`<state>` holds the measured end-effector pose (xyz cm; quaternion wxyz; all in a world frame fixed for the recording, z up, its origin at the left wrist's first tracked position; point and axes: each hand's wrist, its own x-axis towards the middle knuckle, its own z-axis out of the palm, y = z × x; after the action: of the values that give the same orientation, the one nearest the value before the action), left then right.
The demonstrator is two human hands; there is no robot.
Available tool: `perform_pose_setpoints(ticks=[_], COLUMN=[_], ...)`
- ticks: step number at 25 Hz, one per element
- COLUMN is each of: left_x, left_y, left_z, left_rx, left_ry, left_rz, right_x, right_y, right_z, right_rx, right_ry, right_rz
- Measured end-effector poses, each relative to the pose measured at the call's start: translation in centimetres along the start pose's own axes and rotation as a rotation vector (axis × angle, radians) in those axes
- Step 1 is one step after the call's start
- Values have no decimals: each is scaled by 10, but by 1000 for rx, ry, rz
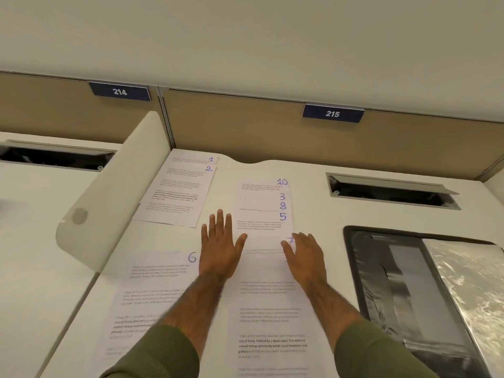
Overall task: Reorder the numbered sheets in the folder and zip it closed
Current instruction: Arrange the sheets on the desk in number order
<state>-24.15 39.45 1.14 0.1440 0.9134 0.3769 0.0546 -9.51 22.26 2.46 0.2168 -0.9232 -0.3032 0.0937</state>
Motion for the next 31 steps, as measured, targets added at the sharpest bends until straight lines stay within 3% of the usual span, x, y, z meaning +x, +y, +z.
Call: perform_pose_setpoints(ticks=[5,12,19,31], left_x=[-51,-56,-11,106], left_y=[52,66,68,61], left_z=[12,6,1,45], left_rx=[37,79,96,81], left_ry=[-10,2,6,-132], left_rz=[37,46,65,118], right_x=[-24,-22,25,185], right_y=[69,87,64,34], right_z=[-32,-47,-52,-29], right_rx=[-23,-62,-63,2], right_ry=[-20,-78,-127,-219], right_rz=[95,40,-13,-34])
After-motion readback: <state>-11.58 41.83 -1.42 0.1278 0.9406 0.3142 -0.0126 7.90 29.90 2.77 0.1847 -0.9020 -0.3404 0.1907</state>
